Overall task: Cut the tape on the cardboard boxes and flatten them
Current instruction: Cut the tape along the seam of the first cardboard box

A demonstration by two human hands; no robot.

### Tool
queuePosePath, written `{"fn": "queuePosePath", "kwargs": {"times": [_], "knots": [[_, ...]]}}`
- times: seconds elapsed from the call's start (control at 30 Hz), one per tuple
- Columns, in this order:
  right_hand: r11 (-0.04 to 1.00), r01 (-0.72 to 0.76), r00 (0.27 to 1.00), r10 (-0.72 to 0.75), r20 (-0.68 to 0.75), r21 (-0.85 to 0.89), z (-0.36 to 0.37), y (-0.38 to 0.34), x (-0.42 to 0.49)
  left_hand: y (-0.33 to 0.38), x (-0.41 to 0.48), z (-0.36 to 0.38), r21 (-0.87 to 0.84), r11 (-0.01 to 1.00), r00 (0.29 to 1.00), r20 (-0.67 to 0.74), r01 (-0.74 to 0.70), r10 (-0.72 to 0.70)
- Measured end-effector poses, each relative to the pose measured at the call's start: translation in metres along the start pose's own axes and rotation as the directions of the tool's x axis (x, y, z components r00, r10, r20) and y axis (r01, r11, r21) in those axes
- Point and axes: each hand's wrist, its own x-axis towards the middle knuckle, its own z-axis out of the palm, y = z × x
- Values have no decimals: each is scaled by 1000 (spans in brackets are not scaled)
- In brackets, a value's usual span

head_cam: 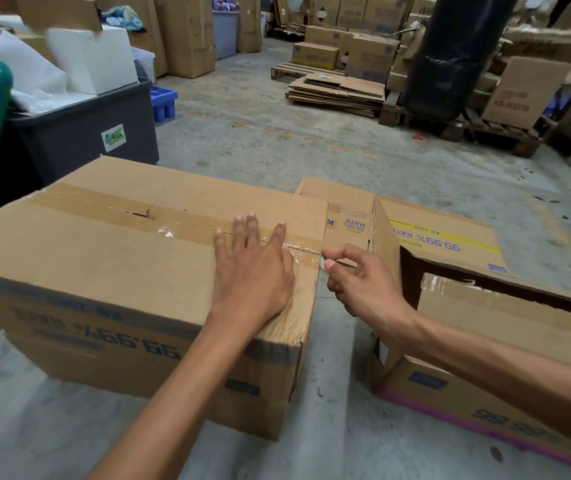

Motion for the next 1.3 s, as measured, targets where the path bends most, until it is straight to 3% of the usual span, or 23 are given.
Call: {"fn": "queuePosePath", "kwargs": {"times": [0.33, 0.57, 0.7, 0.83, 0.93, 1.13, 1.23, 1.3], "knots": [[993, 46, 993, -34, 109, -107, 2, 5, -50, 1, 11, 0, -13, 1000, 1000, 15, 5, -4], [957, 24, 997, -44, -61, -288, 1, 0, -59, 17, 26, 1, -52, 998, 998, 57, 42, -39], [871, 100, 978, -175, -112, -481, -15, -2, -85, 14, 28, 1, -52, 998, 998, 54, 35, -33], [738, 39, 976, -173, -134, -673, -2, 23, -122, 10, 30, 2, -49, 999, 997, 79, 7, -3], [683, -41, 979, -119, -167, -729, 31, 71, -144, 11, 32, 0, -34, 999, 994, 106, -3, 7], [609, -379, 925, 279, -259, -696, 85, 187, -159, 13, 36, 2, 2, 1000, 992, 127, -11, 10], [550, -410, 908, 323, -268, -728, 93, 218, -164, 13, 35, 5, 15, 1000, 989, 147, -12, 10], [479, -400, 914, 266, -305, -781, 96, 228, -165, 15, 34, 5, 18, 1000, 987, 158, -9, 6]]}}
